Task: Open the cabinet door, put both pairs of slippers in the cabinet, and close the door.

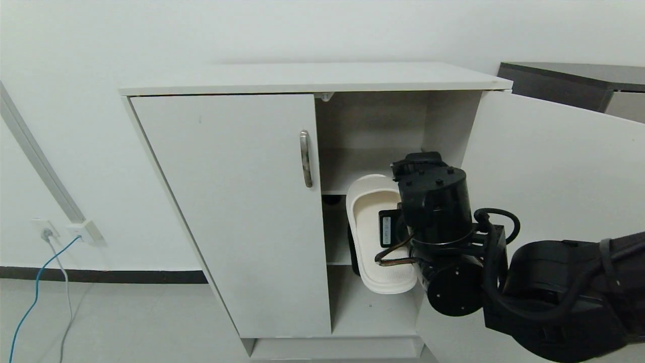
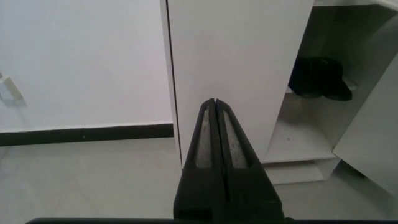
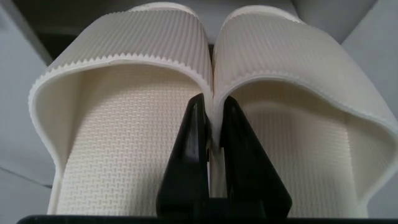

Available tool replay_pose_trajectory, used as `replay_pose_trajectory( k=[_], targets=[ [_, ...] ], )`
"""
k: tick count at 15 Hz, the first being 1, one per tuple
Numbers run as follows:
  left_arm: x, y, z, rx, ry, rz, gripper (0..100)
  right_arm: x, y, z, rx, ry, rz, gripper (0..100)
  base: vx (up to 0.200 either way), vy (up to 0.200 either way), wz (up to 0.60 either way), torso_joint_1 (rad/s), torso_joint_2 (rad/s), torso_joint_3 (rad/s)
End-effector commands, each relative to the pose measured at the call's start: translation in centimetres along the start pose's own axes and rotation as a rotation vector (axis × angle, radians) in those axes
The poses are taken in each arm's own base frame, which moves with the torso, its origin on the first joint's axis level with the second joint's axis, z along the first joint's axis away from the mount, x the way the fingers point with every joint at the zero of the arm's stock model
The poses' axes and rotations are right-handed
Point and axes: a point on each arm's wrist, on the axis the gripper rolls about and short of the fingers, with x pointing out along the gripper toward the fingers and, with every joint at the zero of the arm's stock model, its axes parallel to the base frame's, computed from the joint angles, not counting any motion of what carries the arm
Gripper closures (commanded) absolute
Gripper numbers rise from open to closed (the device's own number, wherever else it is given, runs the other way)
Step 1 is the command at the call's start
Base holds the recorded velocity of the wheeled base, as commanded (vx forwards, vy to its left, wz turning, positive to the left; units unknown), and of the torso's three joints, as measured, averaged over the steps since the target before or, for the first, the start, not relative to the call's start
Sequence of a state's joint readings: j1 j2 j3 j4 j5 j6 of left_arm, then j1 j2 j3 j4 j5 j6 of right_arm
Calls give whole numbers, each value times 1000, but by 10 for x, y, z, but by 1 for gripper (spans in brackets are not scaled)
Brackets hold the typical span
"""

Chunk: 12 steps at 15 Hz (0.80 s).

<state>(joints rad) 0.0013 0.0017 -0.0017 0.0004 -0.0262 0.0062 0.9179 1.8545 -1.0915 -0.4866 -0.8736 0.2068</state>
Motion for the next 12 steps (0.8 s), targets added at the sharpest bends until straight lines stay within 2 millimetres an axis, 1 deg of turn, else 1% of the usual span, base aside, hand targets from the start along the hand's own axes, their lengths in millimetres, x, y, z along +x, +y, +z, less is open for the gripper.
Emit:
replay_pose_trajectory(
  k=[1,2,4,6,11,12],
  targets=[
    [0,0,0,0,0,2,100,7,3,-1,-1,8,29,100,0,0,0,0,0,0],
    [0,0,0,0,0,0,100,8,4,1,-3,10,49,100,0,0,0,0,0,0],
    [0,0,0,-2,0,0,100,16,3,1,-18,8,37,100,0,0,0,0,0,0],
    [0,0,0,0,0,2,100,18,3,5,-19,3,46,100,200,0,0,2,2,0],
    [0,0,0,-2,0,0,100,19,3,7,-19,-1,50,100,200,0,0,1,3,2],
    [0,0,0,-2,0,2,100,18,3,7,-19,-1,50,100,0,0,0,0,0,0]
  ],
)
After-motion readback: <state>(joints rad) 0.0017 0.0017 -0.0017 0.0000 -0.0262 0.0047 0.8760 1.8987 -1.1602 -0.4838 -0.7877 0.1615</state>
